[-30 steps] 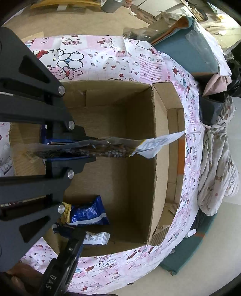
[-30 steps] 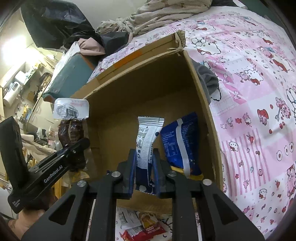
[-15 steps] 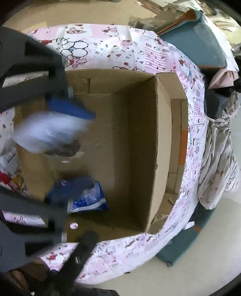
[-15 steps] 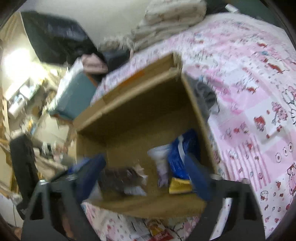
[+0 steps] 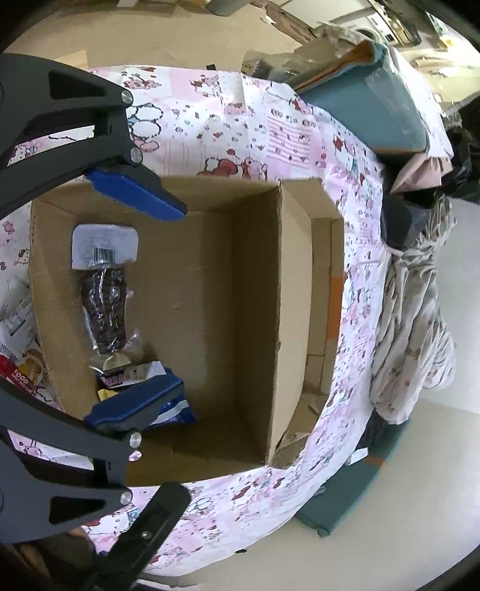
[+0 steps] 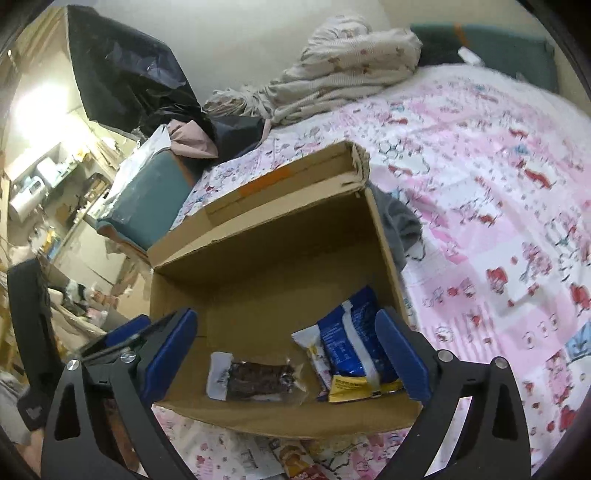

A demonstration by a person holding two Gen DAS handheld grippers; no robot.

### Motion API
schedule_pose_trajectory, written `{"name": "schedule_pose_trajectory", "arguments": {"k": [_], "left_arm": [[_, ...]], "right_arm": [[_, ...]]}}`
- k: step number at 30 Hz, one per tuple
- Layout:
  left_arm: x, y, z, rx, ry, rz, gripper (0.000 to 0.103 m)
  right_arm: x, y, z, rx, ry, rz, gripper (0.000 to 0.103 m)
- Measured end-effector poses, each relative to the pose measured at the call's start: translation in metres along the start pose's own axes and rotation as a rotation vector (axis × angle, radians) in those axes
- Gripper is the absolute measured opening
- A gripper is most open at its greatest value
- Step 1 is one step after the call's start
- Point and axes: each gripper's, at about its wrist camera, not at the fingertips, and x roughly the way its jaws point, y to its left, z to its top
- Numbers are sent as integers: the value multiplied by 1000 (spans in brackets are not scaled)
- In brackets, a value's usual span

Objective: Organize snacks
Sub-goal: 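Move both tools back toward the remaining snacks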

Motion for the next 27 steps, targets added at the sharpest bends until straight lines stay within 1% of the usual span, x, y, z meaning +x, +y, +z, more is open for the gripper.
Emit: {"name": "schedule_pose_trajectory", "arguments": {"k": [3, 5, 7, 9, 12, 17, 19, 20, 21, 23, 27], "left_arm": [[-5, 5, -1, -15, 1, -4, 83], [-9, 8, -2, -17, -6, 8, 83], [-15, 9, -4, -14, -17, 24, 83], [-23, 8, -7, 3, -28, 48, 83], [-33, 6, -11, 30, -39, 57, 83], [-56, 13, -17, 25, -76, 35, 84], [-65, 17, -21, 8, -92, 22, 93], [-70, 19, -23, -1, -100, 24, 100], [-74, 19, -24, -5, -107, 23, 102], [-82, 18, -30, -6, -114, 25, 102], [-89, 20, -42, 3, -91, 40, 102]], "right_arm": [[-5, 5, -4, -39, -3, -54, 99], [-9, 7, -7, -51, 6, -64, 99], [-17, 6, -11, -30, 6, -73, 99], [-27, 5, -14, 2, -8, -50, 99], [-37, 7, -19, 4, -13, -45, 99], [-52, 7, -33, -4, -16, -57, 99], [-56, 7, -37, -7, -13, -71, 99], [-58, 6, -40, -6, -5, -64, 99], [-59, 5, -42, -2, 1, -62, 99], [-63, 2, -46, 5, 5, -61, 99], [-69, 0, -55, 8, 20, -72, 99]]}}
